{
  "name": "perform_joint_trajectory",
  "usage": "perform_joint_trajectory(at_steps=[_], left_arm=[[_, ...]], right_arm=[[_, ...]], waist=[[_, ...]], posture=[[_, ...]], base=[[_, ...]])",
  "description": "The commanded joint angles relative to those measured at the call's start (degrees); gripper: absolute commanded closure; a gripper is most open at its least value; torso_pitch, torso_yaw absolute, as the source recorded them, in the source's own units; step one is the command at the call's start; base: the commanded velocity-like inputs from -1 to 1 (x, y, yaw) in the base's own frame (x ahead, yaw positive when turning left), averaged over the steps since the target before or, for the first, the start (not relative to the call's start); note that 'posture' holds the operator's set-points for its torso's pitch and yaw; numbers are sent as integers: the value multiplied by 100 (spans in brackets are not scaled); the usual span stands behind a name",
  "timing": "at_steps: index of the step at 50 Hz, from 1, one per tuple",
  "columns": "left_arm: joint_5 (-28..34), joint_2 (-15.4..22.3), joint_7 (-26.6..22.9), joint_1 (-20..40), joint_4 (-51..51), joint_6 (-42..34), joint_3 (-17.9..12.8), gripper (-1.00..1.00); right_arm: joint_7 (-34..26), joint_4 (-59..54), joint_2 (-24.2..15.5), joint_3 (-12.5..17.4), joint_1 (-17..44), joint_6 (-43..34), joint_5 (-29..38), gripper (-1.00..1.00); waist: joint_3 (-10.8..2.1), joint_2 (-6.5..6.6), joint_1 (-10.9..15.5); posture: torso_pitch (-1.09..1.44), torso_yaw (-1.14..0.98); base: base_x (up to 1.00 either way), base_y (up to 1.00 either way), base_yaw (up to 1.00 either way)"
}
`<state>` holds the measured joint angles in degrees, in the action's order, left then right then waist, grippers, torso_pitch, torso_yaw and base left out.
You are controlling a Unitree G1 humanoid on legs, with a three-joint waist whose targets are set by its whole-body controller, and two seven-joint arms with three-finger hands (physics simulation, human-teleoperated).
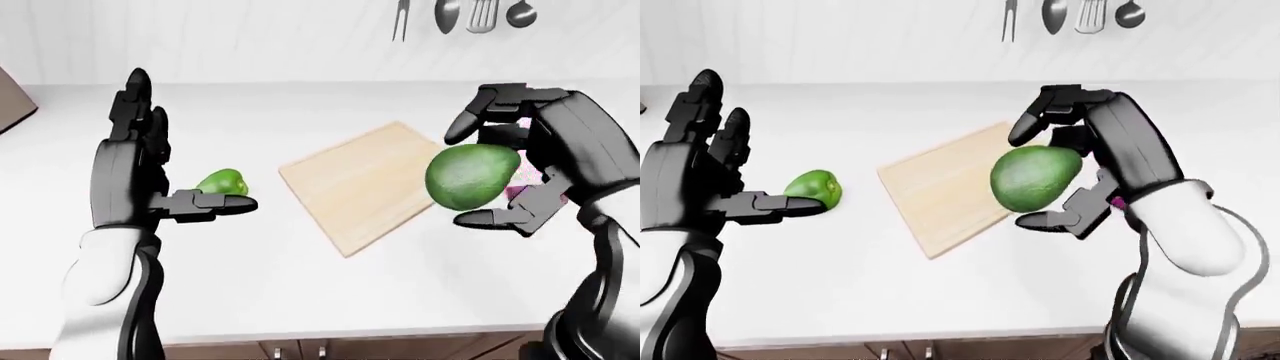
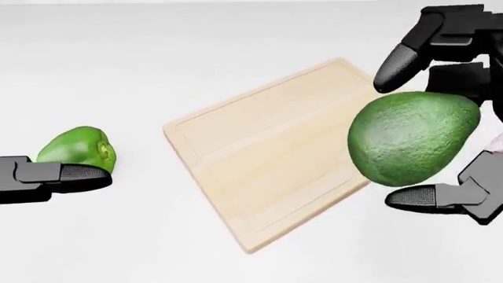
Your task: Place the avocado, onion, tomato and bell pepper on the cutting board.
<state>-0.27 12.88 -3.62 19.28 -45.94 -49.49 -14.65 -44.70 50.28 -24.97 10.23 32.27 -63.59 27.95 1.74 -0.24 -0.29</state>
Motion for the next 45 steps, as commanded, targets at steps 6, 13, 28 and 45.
perform_joint_trajectory(at_steps=[6,13,28,45], left_arm=[[-14,9,39,104,-141,177,22,-100],[-12,-11,55,79,-111,233,43,-100],[1,-44,87,137,10,295,92,-100],[9,-3,68,103,0,294,74,-100]], right_arm=[[8,-1177,-78,-270,1385,382,135,100],[215,-2511,88,-298,2087,1109,35,100],[1271,-6664,181,-431,4151,3041,-458,100],[3863,-12072,725,-579,5263,5347,-493,100]], waist=[[-74,48,-3],[-45,78,-3],[-60,137,-14],[-135,163,-12]], posture=[[0,0],[0,0],[0,0],[0,0]], base=[[0,0,0],[0,0,0],[0,0,0],[0,0,0]])
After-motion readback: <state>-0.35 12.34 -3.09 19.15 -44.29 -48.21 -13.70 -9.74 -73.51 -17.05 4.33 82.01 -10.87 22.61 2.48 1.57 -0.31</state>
